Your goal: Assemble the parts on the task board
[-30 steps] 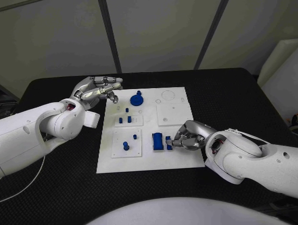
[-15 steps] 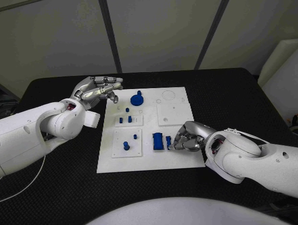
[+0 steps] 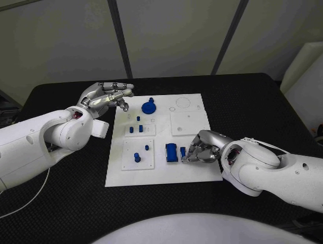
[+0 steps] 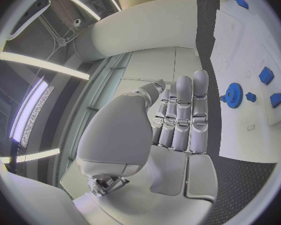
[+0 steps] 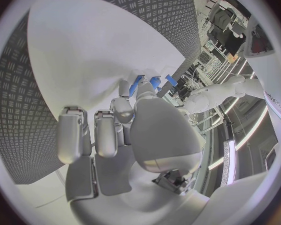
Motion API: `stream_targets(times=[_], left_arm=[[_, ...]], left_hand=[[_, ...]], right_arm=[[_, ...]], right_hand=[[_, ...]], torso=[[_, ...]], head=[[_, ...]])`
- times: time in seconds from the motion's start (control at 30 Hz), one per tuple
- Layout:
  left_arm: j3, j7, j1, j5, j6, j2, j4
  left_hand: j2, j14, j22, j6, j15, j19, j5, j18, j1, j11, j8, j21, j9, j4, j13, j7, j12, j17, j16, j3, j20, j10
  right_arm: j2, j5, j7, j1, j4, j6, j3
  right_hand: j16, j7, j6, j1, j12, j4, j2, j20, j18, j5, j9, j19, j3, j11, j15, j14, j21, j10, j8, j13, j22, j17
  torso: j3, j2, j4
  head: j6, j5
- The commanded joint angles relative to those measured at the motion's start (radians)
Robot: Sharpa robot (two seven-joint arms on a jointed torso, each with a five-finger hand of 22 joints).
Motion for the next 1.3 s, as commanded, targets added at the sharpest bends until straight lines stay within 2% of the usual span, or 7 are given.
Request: stream_targets(times=[0.03, 0.33, 0.53, 0.63, 0.8, 1.07, 1.3], left_arm=[[0.001, 0.000, 0.000, -0.004, 0.011, -0.001, 0.001], [0.000, 0.000, -0.005, -0.004, 0.010, -0.004, 0.003], [0.000, 0.009, -0.011, -0.002, 0.012, -0.001, -0.010], [0.000, 0.016, -0.014, 0.015, 0.010, 0.004, -0.023], [0.000, 0.033, -0.018, 0.054, -0.014, 0.024, -0.064], [0.001, 0.089, -0.020, 0.134, -0.097, 0.097, -0.185], [0.001, 0.140, -0.023, 0.183, -0.167, 0.174, -0.304]], left_hand=[[0.002, -0.009, -0.002, -0.006, -0.002, -0.005, 0.003, -0.010, 0.006, -0.001, 0.003, -0.004, -0.002, -0.005, 0.001, 0.001, 0.003, -0.002, 0.001, -0.002, 0.002, -0.008], [0.002, -0.009, -0.002, -0.006, -0.002, -0.005, 0.003, -0.010, 0.006, -0.001, 0.003, -0.004, -0.002, -0.005, 0.001, 0.001, 0.003, -0.002, 0.001, -0.002, 0.002, -0.008], [-0.004, -0.018, -0.005, -0.012, 0.003, -0.011, 0.002, -0.012, -0.018, 0.002, 0.005, -0.010, -0.003, 0.007, 0.001, 0.001, 0.008, -0.007, -0.002, -0.016, 0.005, -0.015], [-0.016, -0.077, -0.027, -0.018, 0.011, -0.057, 0.002, -0.012, -0.046, 0.003, 0.011, -0.050, -0.005, 0.024, -0.001, -0.001, 0.011, -0.032, -0.047, -0.043, 0.014, -0.030], [-0.013, -0.169, -0.110, -0.024, 0.029, -0.160, 0.001, -0.012, -0.056, 0.018, 0.023, -0.164, -0.006, 0.046, -0.026, -0.002, -0.012, -0.119, -0.192, -0.079, 0.037, -0.060], [0.007, -0.220, -0.324, -0.022, 0.081, -0.332, -0.004, -0.015, -0.029, 0.027, 0.006, -0.393, -0.014, 0.074, -0.100, -0.012, -0.098, -0.286, -0.544, -0.094, 0.100, -0.012], [0.008, -0.286, -0.494, -0.034, 0.136, -0.510, -0.005, -0.011, -0.020, 0.070, -0.043, -0.476, -0.018, 0.086, -0.116, -0.033, -0.214, -0.373, -0.749, -0.114, 0.164, -0.027]], right_arm=[[-0.005, -0.015, 0.008, -0.001, 0.009, -0.003, -0.002], [-0.029, 0.046, 0.112, -0.001, 0.032, -0.082, -0.001], [-0.028, 0.203, 0.291, 0.024, -0.031, -0.142, 0.000], [-0.010, 0.363, 0.413, 0.055, -0.109, -0.163, 0.000], [0.052, 0.701, 0.653, 0.099, -0.278, -0.136, 0.000], [0.211, 1.042, 0.885, 0.132, -0.586, -0.024, 0.007], [0.353, 1.127, 0.968, 0.136, -0.802, 0.067, 0.031]], right_hand=[[0.005, -0.004, -0.004, 0.002, 0.005, 0.001, 0.010, -0.006, -0.019, 0.008, 0.001, 0.019, -0.007, 0.002, -0.002, 0.072, 0.002, 0.002, 0.003, 0.002, 0.096, 0.090], [-0.030, 0.008, -0.040, -0.017, -0.061, 0.028, -0.002, -0.003, -0.008, 0.028, 0.000, -0.007, -0.037, 0.012, 0.005, 0.060, -0.036, -0.030, -0.013, -0.040, 0.050, 0.041], [-0.086, 0.029, -0.091, 0.026, -0.147, 0.022, -0.009, 0.010, 0.016, 0.010, -0.007, -0.065, -0.043, 0.029, 0.020, 0.041, -0.124, -0.076, -0.039, -0.097, -0.052, -0.030], [-0.188, 0.037, -0.100, 0.073, -0.298, 0.001, -0.006, 0.017, 0.046, -0.008, -0.008, -0.142, -0.040, 0.036, 0.026, 0.003, -0.246, -0.150, -0.046, -0.201, -0.188, -0.150], [-0.675, 0.071, -0.132, 0.206, -0.594, -0.040, 0.044, 0.044, 0.122, -0.029, -0.020, -0.389, -0.007, 0.066, 0.064, -0.194, -0.687, -0.295, -0.076, -0.440, -0.616, -0.618], [-1.088, 0.101, -0.129, 0.358, -0.856, -0.067, 0.081, 0.107, 0.117, -0.100, -0.076, -0.519, 0.046, 0.124, 0.126, -0.358, -0.975, -0.317, -0.141, -0.774, -0.810, -0.857], [-1.330, 0.112, -0.108, 0.349, -0.983, -0.030, 0.081, 0.153, 0.121, -0.120, -0.150, -0.480, 0.057, 0.145, 0.166, -0.331, -1.182, -0.260, -0.194, -1.038, -0.990, -1.057]], torso=[[0.0005, -0.001, -0.0025], [-0.0020, -0.008, 0.0011], [-0.0054, -0.027, 0.0013], [-0.0090, -0.041, -0.0040], [-0.0205, -0.070, -0.0139], [-0.0286, -0.100, -0.0229], [-0.0230, -0.111, -0.0202]], head=[[0.001, 0.000], [0.011, -0.002], [0.019, -0.001], [0.030, 0.001], [0.051, 0.005], [0.101, 0.017], [0.130, 0.044]])
